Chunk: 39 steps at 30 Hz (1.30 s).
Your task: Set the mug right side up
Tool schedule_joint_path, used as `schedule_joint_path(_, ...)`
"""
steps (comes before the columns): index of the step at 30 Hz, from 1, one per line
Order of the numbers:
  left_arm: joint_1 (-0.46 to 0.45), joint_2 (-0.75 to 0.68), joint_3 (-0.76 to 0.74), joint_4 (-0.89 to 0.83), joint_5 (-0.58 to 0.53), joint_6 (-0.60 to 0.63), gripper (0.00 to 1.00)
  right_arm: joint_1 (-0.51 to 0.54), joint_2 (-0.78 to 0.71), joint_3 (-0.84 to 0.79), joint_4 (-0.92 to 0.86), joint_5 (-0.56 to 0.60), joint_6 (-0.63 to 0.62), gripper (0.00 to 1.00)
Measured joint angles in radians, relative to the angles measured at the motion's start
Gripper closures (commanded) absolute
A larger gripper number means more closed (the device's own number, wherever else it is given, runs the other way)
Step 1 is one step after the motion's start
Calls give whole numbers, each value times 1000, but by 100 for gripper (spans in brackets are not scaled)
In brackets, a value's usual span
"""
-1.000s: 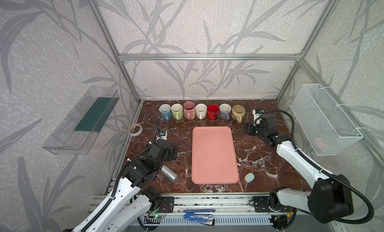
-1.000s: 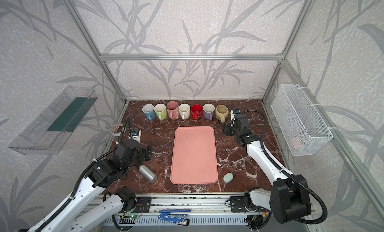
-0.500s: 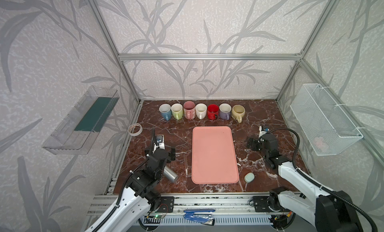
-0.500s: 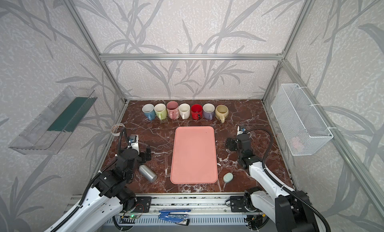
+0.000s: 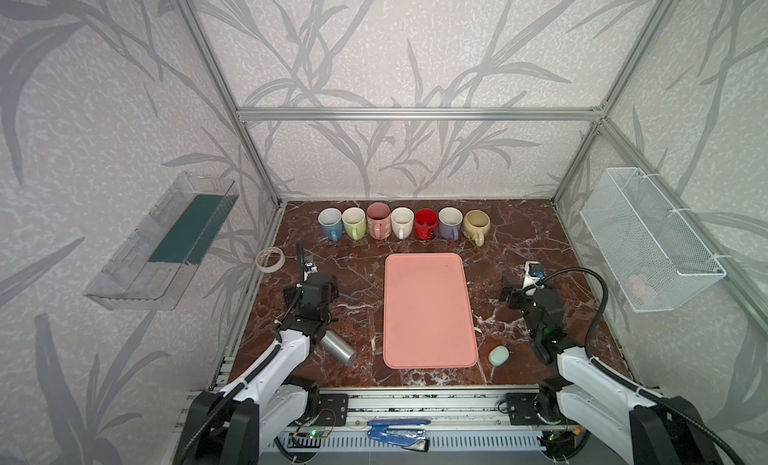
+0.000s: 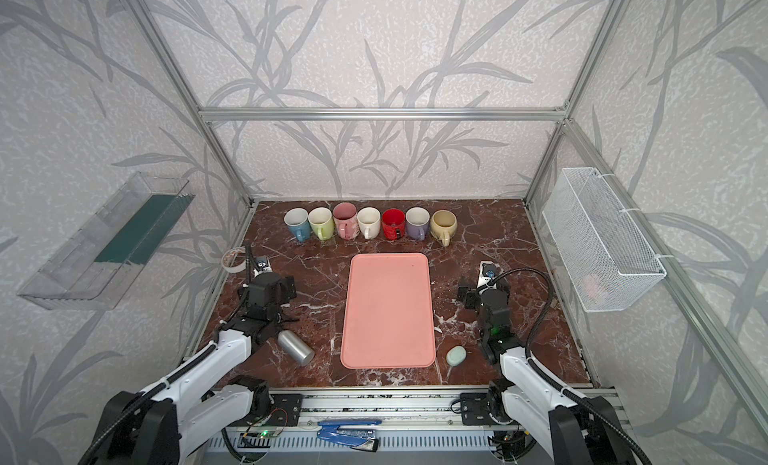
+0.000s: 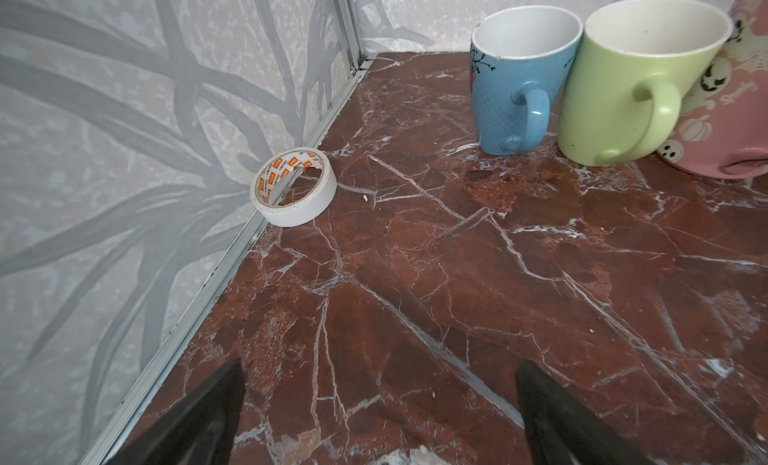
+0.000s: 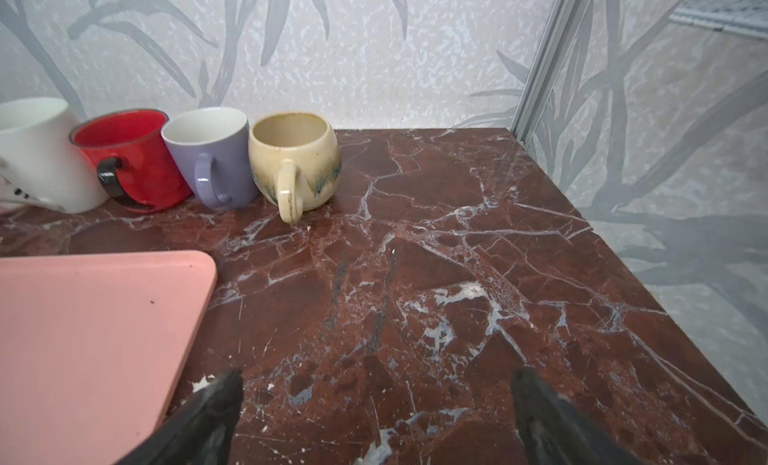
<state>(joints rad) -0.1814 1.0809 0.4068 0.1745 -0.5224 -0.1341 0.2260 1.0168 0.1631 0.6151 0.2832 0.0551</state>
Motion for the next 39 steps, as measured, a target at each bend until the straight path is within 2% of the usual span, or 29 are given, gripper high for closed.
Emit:
schedule_joint_path(10, 81, 246, 66, 194, 82, 8, 1, 0, 243, 9, 245, 7, -46, 1)
schedule_joint_path(16, 87, 356, 98, 309, 127, 48, 0, 0, 338, 91, 283, 41, -93, 1)
schedule_joint_path(23, 98, 430, 83, 461, 123, 89, 1, 9, 540, 71, 528, 92, -156, 1)
schedule_joint_path(27, 98, 434, 32, 562, 113, 90, 1, 31, 570, 39, 620, 95, -191, 1)
schedule_joint_path(33, 84, 425, -124, 757, 92, 101, 1, 83, 568, -11, 713, 84, -251, 1)
schedule_joint_path(39, 100, 457, -101, 807, 155, 117, 1, 76, 577, -10, 737, 56, -269, 1)
